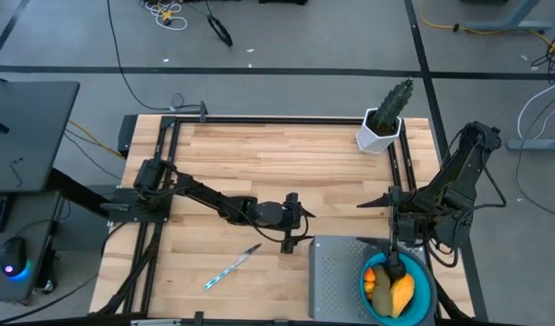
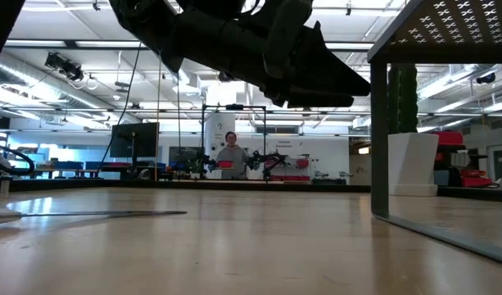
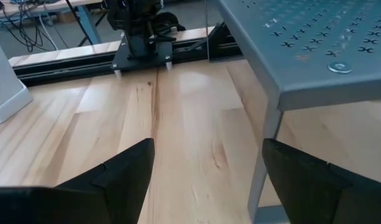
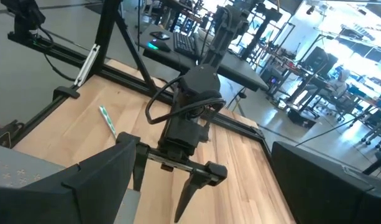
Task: Pick & Place Fruit
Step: Adjust the shelf on the table, then put the white patterned table knife on the shelf
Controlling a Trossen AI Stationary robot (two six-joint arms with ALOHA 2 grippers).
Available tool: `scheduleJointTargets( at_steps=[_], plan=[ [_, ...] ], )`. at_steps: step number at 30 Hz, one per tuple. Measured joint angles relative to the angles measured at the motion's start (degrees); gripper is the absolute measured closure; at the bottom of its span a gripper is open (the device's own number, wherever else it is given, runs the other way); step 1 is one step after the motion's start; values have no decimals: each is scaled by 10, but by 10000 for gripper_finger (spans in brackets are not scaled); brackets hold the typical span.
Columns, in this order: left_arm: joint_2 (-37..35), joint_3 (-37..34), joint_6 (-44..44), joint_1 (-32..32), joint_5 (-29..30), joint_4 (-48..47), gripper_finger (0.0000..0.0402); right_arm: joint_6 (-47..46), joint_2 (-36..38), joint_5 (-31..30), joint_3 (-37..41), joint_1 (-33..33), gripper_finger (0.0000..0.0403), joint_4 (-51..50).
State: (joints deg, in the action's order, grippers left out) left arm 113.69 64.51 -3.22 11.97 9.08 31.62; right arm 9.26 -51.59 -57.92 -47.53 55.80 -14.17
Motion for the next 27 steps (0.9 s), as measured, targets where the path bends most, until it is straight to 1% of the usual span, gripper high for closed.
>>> scheduleJointTargets(
  at_steps=[5,8,11,13,15,18,21,23,25,27],
  plan=[
    [0,0,0,0,1,-5,95,0,0,0,0,0,16,0],
    [0,0,0,1,22,-23,95,0,0,0,0,0,16,-2],
    [-10,0,0,5,57,-61,95,0,0,0,0,0,16,-5],
    [-28,0,5,11,74,-115,95,0,0,0,0,0,16,-9],
    [-53,0,34,20,97,-188,95,0,0,0,0,0,16,-11],
    [-109,0,113,38,139,-312,95,0,0,0,0,0,16,-13],
    [-163,1,212,59,156,-431,95,0,0,0,0,0,16,-13],
    [-189,1,315,70,141,-522,95,0,0,0,0,0,16,-14],
    [-211,1,434,83,95,-610,95,0,0,0,0,0,16,-13],
    [-219,1,522,101,47,-689,98,-3,0,0,0,0,16,-13]
  ],
)
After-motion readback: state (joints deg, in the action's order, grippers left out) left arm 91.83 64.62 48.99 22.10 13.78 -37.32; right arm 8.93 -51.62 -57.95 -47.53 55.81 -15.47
